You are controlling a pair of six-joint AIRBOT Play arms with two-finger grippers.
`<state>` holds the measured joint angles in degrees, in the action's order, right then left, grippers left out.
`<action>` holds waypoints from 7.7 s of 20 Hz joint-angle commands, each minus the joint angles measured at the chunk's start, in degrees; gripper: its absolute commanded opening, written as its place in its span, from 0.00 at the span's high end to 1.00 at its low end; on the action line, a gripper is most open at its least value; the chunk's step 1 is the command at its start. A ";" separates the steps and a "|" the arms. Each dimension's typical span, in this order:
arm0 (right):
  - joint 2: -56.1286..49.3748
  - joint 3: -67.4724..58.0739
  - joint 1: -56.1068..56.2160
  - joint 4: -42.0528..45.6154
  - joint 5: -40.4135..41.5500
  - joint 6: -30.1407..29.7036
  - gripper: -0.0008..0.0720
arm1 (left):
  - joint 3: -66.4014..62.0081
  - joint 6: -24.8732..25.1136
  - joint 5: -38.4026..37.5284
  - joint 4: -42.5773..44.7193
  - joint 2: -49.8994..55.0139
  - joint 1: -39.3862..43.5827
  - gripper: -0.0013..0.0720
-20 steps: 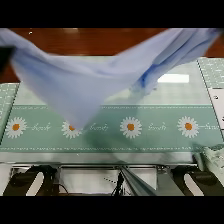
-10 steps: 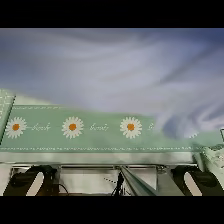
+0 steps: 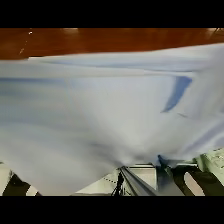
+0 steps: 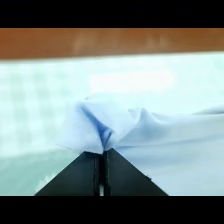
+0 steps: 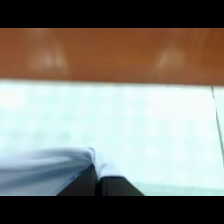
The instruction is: Fold the shirts.
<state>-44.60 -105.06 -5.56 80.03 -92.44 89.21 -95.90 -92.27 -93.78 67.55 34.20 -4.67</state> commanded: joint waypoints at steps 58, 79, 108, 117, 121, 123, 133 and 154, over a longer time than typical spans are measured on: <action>-31.71 42.29 -22.27 -6.36 11.13 -17.66 0.37 | 68.50 16.24 26.25 -15.10 39.21 -4.31 0.95; -30.21 65.09 -17.20 -24.52 20.92 -22.53 0.95 | 64.04 20.09 24.68 -15.56 36.79 -4.31 0.95; 6.45 2.45 -16.11 -4.22 -5.57 -7.43 0.95 | 3.45 2.78 2.36 1.51 -8.07 -6.27 0.95; -25.70 2.45 -15.37 -11.15 -9.33 -7.34 0.95 | 24.74 8.96 6.45 1.33 11.45 -6.71 0.95; -40.28 2.45 -8.31 -9.79 1.57 -8.63 0.95 | 26.43 12.46 19.82 -4.74 26.86 -5.64 0.95; -44.46 2.45 -5.77 -9.75 12.70 -7.34 0.95 | 26.40 14.14 25.83 -6.80 33.51 -4.61 0.95; -54.53 2.45 2.97 -0.79 45.59 -7.28 0.95 | 26.43 19.63 67.12 -8.04 49.70 4.57 0.95; -59.98 2.99 3.15 5.88 12.35 -4.94 0.95 | 25.51 17.97 34.75 -6.27 55.41 1.51 0.95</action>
<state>-102.80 -102.15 -2.44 85.95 -74.08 83.46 -70.32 -72.93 -56.34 60.90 88.53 -2.85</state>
